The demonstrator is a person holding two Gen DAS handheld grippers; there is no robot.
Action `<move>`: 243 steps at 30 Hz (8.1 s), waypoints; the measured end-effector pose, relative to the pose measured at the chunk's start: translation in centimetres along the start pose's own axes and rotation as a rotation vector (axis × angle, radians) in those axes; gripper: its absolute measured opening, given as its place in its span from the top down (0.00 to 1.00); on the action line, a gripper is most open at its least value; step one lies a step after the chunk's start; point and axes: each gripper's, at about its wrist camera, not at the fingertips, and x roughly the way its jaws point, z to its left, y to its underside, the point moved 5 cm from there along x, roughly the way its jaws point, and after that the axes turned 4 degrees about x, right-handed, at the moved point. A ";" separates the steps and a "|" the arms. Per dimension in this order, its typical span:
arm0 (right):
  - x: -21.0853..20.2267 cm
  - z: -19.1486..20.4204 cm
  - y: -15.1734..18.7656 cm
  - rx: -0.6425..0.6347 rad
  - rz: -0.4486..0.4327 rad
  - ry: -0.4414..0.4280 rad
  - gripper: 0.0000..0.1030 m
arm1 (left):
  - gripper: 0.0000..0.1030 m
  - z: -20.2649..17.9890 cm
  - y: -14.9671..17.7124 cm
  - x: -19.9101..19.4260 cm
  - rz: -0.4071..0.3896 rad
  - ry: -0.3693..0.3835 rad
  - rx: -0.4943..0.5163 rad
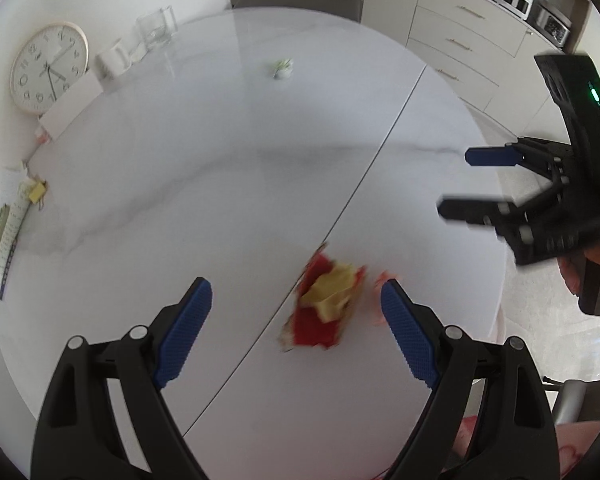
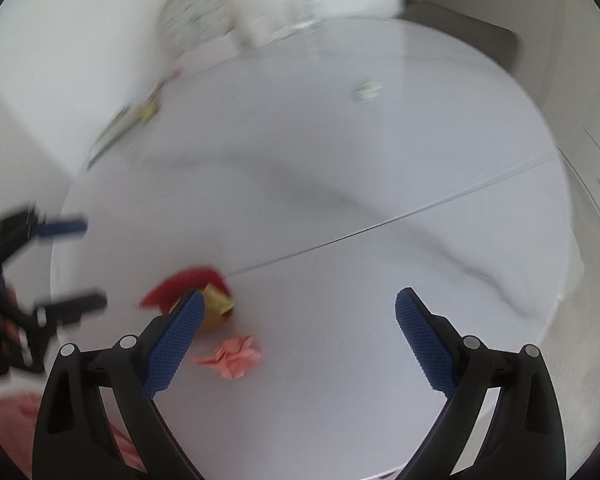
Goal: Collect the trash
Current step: 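Lower the right gripper onto the pink crumpled paper and close it, then grasp the green crumpled paper with the left gripper while the right holds the pink paper, then carry pink and green papers to the wastebasket and open both grippers over it, then move both open grippers back over the table toward the red-and-brown wrapper, then close the left gripper on the wrapper's brown edge while the right grips its yellow inner flap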
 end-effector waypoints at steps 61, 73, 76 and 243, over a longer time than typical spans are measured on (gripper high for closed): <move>6.2 0.7 4.2 -0.049 0.142 -0.135 0.62 | 0.20 2.8 -2.8 4.6 0.050 -0.015 -0.096; 1.0 -7.2 1.0 0.216 0.025 0.084 0.62 | 0.20 2.6 -14.3 11.4 -0.021 0.020 0.029; -0.1 -8.6 -0.3 0.272 -0.006 0.124 0.62 | 0.20 3.0 -19.1 14.9 -0.055 0.018 0.076; 12.9 4.0 -0.3 -0.289 0.496 -0.349 0.86 | 0.86 -1.8 4.0 8.9 -0.056 0.251 0.303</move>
